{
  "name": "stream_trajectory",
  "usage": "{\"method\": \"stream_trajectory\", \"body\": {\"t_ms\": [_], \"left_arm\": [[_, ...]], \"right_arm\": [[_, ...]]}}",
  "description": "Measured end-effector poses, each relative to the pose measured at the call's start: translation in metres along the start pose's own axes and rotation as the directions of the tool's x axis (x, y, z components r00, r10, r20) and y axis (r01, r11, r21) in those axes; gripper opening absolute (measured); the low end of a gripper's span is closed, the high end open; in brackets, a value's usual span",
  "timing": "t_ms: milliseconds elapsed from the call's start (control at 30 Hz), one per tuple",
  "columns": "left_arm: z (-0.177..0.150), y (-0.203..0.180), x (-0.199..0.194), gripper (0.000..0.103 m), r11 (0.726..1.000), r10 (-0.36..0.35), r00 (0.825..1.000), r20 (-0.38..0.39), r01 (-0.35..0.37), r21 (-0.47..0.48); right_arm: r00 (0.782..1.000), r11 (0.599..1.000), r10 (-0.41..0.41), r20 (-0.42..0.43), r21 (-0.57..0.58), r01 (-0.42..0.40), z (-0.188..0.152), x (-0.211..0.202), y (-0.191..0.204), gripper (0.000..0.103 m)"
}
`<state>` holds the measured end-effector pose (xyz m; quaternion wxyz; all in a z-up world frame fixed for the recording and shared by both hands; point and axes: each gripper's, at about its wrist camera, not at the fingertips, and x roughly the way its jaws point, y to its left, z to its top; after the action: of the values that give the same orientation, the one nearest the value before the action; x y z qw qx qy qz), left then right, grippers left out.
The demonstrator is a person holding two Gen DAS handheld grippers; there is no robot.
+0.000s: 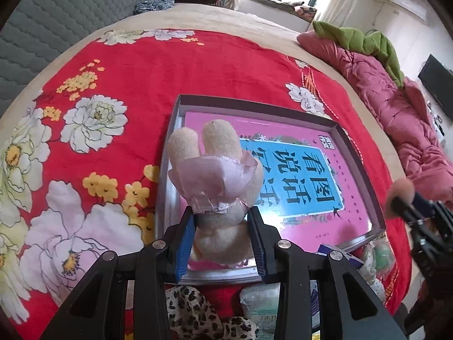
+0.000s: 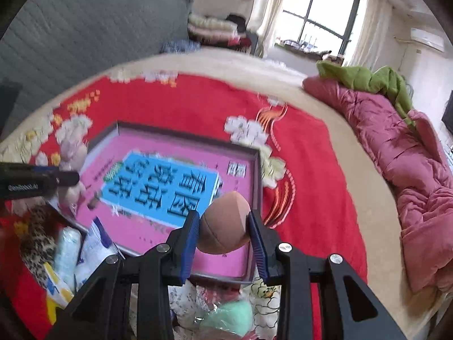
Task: Organize soft objects
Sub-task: 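Lift the bunny with the left tool over the pink box while the right tool carries the sponge there, then open the left tool to drop the bunny into the box while the right tool releases the sponge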
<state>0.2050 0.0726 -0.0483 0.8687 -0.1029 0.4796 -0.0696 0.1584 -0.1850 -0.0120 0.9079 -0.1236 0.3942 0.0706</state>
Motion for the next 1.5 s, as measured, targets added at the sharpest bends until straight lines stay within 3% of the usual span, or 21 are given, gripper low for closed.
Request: {"method": "stream_trajectory", "body": {"t_ms": [200,867,1500], "left_arm": [[-0.003,-0.003,0.008,0.039,1.000,0.003,1.000,-0.013,-0.003,-0.001],[-0.005,-0.002,0.005,0.039,1.000,0.006,1.000,-0.002,-0.006,0.004],[-0.006,-0.007,0.005,0.043,0.999,0.026,1.000,0.003,-0.026,0.028]], "right_arm": [[0.996,1.000,0.014,-0.083,0.002,-0.014,-0.002,0.021,-0.001,0.036],[0.980,0.999,-0.015,-0.200,-0.049,0.006,-0.005,0.051,0.010,0.036],[0.979,0.999,-0.038,-0.201,-0.023,0.034,-0.012,0.056,0.012,0.037]]}}
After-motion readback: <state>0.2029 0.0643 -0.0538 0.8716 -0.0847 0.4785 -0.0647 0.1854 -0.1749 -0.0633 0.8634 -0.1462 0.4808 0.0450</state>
